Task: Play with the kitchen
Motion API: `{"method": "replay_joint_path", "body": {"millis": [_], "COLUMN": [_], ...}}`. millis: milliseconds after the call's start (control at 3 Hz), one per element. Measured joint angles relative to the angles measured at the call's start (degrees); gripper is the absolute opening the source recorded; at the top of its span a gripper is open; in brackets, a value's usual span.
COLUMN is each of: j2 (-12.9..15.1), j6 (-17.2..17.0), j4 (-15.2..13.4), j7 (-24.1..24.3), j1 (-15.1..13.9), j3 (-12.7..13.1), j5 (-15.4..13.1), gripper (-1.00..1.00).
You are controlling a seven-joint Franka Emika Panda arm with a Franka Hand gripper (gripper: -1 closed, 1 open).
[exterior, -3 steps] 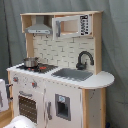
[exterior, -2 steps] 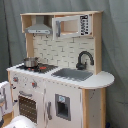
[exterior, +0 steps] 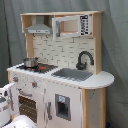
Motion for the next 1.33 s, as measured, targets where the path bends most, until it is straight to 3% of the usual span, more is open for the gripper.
{"method": "replay_joint_path", "body": {"millis": [667, 1000, 1333], "j2": [-0.2, -0.3, -0.3], "j6": [10.2, 13.6, 13.9], "j4": [-2.8, -0.3, 3.1], "j7": [0.0, 0.0, 0.0], "j1": [-6.0, -9.9, -13.4], "j3": [0.9, 0.7, 0.8], "j5": [0.0, 0.0, 0.0], "gripper": [1.0, 1.0, 1.0]}}
